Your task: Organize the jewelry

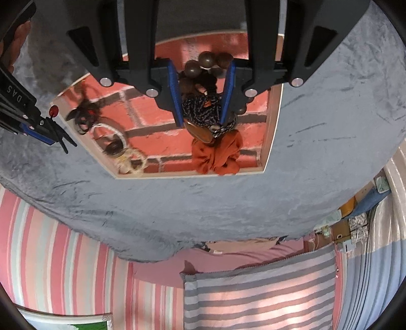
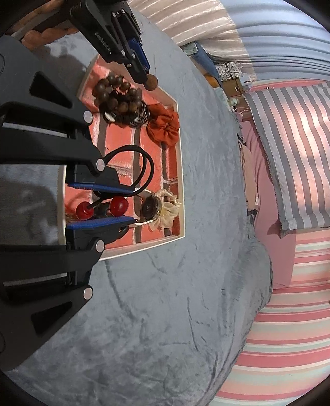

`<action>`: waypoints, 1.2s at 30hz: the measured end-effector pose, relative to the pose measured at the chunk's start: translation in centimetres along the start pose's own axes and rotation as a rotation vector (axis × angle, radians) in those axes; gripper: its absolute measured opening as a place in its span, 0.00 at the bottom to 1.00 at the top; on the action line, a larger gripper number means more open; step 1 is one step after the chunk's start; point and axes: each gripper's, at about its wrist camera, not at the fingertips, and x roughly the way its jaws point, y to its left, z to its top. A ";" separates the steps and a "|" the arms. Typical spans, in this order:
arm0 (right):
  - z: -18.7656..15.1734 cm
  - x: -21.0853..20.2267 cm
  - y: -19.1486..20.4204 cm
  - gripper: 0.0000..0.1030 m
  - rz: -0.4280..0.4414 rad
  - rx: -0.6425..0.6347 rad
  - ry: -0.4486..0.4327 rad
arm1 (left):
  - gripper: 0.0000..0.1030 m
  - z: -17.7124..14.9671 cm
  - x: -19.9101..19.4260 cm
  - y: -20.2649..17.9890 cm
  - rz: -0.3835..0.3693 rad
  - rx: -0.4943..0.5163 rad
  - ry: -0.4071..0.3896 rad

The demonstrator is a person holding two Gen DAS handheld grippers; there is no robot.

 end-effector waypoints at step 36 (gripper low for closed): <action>-1.0 -2.4 -2.3 0.96 -0.028 0.033 -0.122 | 0.92 0.3 -4.5 0.7 0.050 -0.024 -0.130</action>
